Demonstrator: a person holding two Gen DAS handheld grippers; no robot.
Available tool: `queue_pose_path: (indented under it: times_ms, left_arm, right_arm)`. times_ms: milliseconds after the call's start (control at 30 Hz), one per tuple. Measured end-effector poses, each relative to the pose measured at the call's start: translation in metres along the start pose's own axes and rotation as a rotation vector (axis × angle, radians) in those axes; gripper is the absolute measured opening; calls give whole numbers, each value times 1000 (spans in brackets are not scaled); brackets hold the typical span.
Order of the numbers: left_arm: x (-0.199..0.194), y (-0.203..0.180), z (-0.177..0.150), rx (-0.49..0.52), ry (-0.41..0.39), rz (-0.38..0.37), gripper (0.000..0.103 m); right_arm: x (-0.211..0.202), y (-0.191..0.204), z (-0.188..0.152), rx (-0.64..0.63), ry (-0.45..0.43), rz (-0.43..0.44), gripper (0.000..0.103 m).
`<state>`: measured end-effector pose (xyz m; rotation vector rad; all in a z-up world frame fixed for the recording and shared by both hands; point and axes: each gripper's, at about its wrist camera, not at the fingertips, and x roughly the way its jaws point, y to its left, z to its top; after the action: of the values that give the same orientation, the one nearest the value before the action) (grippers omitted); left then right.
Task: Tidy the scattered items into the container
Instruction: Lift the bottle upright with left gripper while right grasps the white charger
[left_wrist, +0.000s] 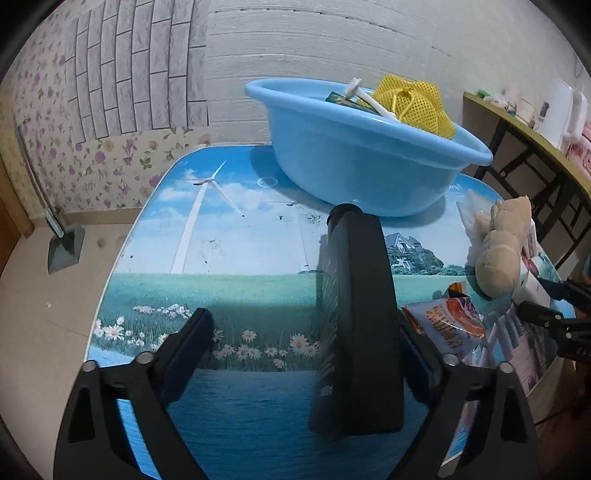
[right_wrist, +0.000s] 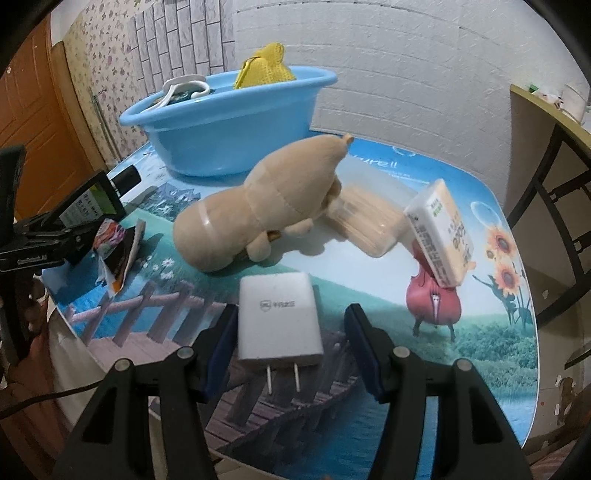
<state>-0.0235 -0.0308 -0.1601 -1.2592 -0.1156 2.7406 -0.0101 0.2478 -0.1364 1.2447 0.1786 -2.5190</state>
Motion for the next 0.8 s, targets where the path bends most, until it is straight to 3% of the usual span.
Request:
queue_pose_path:
  times_ms: [33, 100, 233, 367, 800]
  left_arm:
    - [0, 0, 0, 1, -2, -5, 102]
    - [1, -3, -2, 21, -7, -9, 103]
    - [5, -14, -6, 107, 2, 44, 103]
    - [4, -13, -9, 103, -39, 43, 103]
    - [1, -16, -15, 103, -77, 61, 103]
  right_arm:
    - [0, 0, 0, 1, -2, 2, 63]
    - [3, 1, -1, 2, 1, 2, 80]
    - [4, 2, -3, 4, -3, 0, 89]
    - [8, 4, -5, -3, -5, -1, 103]
    - [4, 6, -11, 10, -36, -29, 103]
